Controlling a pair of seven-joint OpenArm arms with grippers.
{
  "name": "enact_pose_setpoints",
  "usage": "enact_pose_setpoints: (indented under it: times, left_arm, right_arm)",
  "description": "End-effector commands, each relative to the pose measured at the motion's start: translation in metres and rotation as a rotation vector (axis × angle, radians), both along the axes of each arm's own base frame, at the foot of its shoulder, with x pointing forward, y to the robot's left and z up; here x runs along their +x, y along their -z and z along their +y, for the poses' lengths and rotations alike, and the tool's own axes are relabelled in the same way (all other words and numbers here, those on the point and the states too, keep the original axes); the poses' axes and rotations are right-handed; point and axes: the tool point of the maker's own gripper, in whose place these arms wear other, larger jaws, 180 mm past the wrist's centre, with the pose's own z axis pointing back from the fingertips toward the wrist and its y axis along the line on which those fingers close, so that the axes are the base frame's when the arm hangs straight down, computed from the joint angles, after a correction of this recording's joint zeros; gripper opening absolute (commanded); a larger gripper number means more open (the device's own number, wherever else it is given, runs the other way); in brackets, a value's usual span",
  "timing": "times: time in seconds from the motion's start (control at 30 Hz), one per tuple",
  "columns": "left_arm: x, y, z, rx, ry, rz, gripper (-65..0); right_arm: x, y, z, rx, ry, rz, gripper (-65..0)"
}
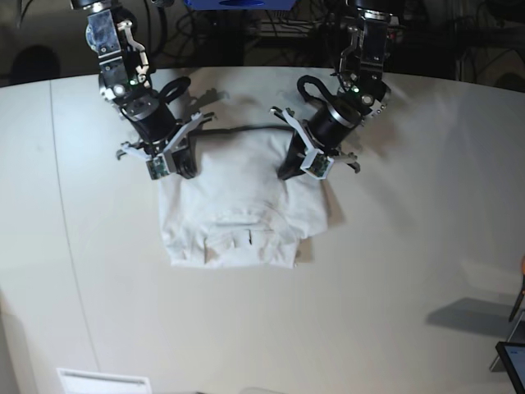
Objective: Fold the T-shirt properly
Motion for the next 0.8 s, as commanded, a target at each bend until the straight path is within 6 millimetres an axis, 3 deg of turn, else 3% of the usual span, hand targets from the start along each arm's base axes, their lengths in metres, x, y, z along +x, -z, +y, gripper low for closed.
enact_pose_setpoints:
  times: [0.0,0.23,0.33,0.43,0.6,0.77]
  left_arm:
    - [-0.006,0.003,0.003,0.046,0.034,0.021,-65.0]
    - [0.003,-0.015,0.005,0.049,0.035,-0.033,-65.0]
    - [0.009,-0.023,0.004,0.047,0.035,-0.059,-65.0]
    - [0.019,-0.046,0.002,0.042,0.036,-0.125,-65.0]
    - [0.038,-0.086,0.031,0.064,-0.047,-0.243,-65.0]
    - [0.044,-0.108,0.060,0.100,-0.107,-0.306,-65.0]
  right_arm:
    - [-0.016,0.011,0.005,-0.014,-0.036,0.064,-64.1]
    - [-0.012,-0.003,0.004,-0.011,-0.037,0.025,-64.1]
    - [-0.001,-0.026,0.007,-0.001,-0.041,-0.039,-64.1]
    - [0.011,-0.053,0.011,0.013,-0.048,-0.116,-64.1]
    - [0.018,-0.089,0.016,0.035,-0.058,-0.213,-64.1]
    - [0.018,-0.098,0.013,0.037,-0.065,-0.259,-64.1]
